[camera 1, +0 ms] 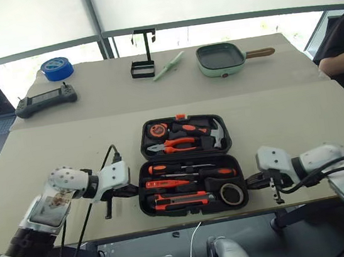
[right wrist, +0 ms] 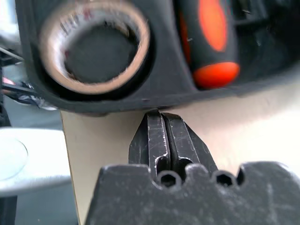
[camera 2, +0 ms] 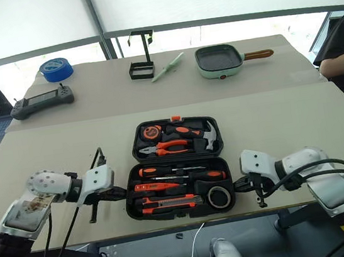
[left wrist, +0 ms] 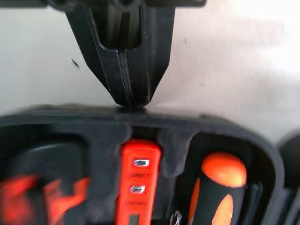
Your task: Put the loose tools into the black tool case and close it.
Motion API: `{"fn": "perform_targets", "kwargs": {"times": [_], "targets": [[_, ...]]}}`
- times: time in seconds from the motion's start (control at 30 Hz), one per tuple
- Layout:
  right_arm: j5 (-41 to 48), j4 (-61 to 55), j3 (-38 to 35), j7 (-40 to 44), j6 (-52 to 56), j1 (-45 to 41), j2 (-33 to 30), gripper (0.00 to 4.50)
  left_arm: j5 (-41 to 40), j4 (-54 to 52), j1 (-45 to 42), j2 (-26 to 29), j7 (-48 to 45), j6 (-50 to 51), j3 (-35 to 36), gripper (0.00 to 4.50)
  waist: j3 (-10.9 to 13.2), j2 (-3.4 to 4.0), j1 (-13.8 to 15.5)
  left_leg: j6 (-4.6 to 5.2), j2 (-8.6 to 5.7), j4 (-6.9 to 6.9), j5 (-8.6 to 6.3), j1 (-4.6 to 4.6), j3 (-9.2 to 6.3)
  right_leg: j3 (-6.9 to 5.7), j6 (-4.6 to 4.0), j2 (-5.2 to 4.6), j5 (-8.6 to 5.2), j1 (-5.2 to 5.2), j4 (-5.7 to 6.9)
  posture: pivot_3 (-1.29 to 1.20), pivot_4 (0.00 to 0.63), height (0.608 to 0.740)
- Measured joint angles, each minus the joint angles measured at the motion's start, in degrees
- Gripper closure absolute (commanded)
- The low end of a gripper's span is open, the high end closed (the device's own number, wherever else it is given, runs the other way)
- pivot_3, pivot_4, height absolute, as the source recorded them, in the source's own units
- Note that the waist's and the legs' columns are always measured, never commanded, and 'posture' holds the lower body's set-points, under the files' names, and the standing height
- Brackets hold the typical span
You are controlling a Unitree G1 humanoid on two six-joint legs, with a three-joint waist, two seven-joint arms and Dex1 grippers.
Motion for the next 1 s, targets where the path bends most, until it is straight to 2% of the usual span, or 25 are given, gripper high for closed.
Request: {"fn": "perform_targets", "kwargs": {"times": [0.17,0.33,0.5,0.73,0.93,1.0], "targets": [[0.0,2.0,-2.4,-0.6,-0.7,1.3,-1.7,4.49,0.1,2.0,0.6,2.2,0.8,-0.8,1.9,4.50,0.0,0.00,0.0,0.00,0.00,0.00,0.00,0.02,0.00,0.00,0.00,0.01,0.00,0.01,0.02,0.00,0.150,0.740],[-0.3,5.5,-2.3,-2.5,-1.3,-2.6,0.4,4.49,-1.8,4.9,-4.3,-2.0,4.0,5.6,3.4,4.50,0.0,-0.03,0.2,0.02,0.00,0.03,0.00,-0.01,0.00,-0.01,0.01,0.00,0.01,0.06,0.01,0.00,0.150,0.740],[-0.4,6.0,-0.6,-2.7,-2.5,-4.5,2.8,4.49,-4.4,-0.2,-3.6,-5.1,4.6,12.7,2.7,4.50,0.0,-0.03,0.0,0.04,0.00,0.00,-0.01,-0.08,0.00,-0.04,0.01,0.01,0.00,-0.01,-0.02,0.00,0.150,0.740],[0.2,-0.3,-0.9,-2.2,-0.4,0.4,1.2,4.49,-4.3,-4.7,1.4,-3.7,4.2,13.7,1.6,4.50,0.0,-0.03,0.1,0.02,0.00,0.00,-0.01,-0.03,-0.02,-0.02,0.00,0.00,0.00,0.02,-0.02,0.00,0.150,0.740],[-1.8,1.9,-2.9,-8.4,-1.5,1.7,1.2,4.49,-4.3,-0.5,0.5,-3.2,5.9,13.1,3.1,4.50,0.0,-0.04,0.1,0.02,0.00,0.01,-0.01,0.12,-0.01,0.00,0.01,0.00,0.00,0.16,-0.02,0.00,0.150,0.740],[-1.9,3.7,-5.4,-10.4,0.9,1.7,0.7,3.90,-4.4,2.3,-0.8,-2.1,6.5,14.1,4.3,3.99,0.0,-0.04,0.2,0.02,0.00,0.01,-0.01,0.12,-0.01,-0.01,0.01,0.00,0.00,0.16,-0.01,0.00,0.150,0.740]]}}
